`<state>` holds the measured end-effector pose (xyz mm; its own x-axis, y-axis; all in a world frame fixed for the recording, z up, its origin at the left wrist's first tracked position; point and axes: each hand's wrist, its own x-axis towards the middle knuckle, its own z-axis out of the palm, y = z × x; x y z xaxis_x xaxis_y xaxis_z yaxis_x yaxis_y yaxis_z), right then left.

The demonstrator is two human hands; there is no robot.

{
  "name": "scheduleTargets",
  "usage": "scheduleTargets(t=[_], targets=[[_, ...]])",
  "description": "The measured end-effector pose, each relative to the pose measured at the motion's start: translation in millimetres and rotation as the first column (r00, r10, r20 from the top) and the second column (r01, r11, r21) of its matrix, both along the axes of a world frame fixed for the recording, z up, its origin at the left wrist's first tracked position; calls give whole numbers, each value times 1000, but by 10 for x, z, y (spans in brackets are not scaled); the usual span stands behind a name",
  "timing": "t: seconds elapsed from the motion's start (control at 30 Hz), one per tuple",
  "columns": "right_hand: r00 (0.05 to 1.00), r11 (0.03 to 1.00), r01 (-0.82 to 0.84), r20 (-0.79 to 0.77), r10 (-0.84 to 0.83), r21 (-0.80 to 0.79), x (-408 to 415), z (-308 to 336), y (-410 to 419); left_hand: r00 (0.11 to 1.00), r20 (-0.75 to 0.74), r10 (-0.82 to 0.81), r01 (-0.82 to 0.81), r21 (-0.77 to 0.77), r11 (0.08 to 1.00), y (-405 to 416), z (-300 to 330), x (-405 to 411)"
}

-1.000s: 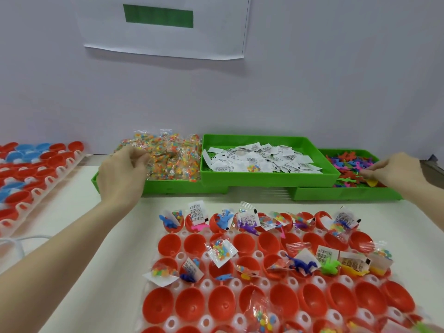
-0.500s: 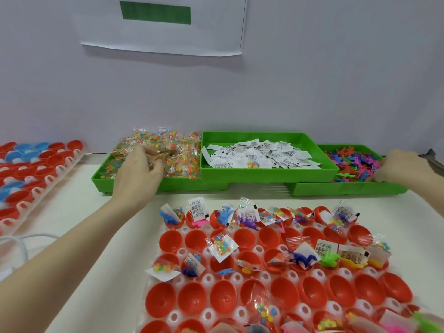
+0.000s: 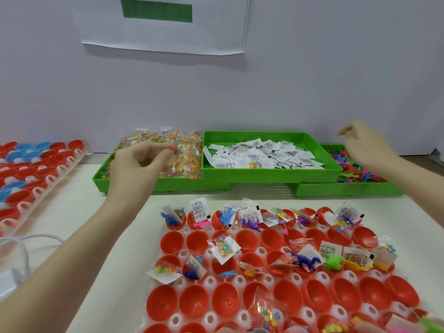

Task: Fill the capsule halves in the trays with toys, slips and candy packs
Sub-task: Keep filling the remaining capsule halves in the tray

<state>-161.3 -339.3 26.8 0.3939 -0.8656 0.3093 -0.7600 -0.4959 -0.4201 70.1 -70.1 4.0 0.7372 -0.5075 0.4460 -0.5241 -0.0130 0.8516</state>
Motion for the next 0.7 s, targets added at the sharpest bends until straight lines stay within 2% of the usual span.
scheduleTargets(t=[0.1,0.2,0.27,0.33,0.4,0.5,0.57,0.63,0.7], targets=[[957,972,-221,-177,231,76,272,55,158,986,-106,-130,123,-70,990,71,94,-184],[844,970,-210,-478,242,121,371,37,157,965,-194,-177,163,-85,983,114,137,-284],[816,976,-180,-536,218,123,382,24,132,956,-226,-189,170,-102,980,142,144,-335],[864,975,-161,-456,214,153,387,6,112,951,-241,-191,168,-114,979,158,141,-381],[900,980,-160,-390,192,115,382,-13,113,948,-250,-195,168,-127,978,166,133,-403],[905,981,-192,-392,163,-37,343,-32,144,948,-255,-191,165,-120,979,185,131,-387],[931,969,-203,-336,146,-141,316,-23,168,945,-263,-196,171,-113,979,201,130,-389],[964,967,-188,-221,148,-170,299,-15,162,939,-278,-203,178,-112,978,211,133,-403],[984,979,-178,-19,177,-95,293,-13,145,929,-298,-221,193,-120,974,215,147,-438]])
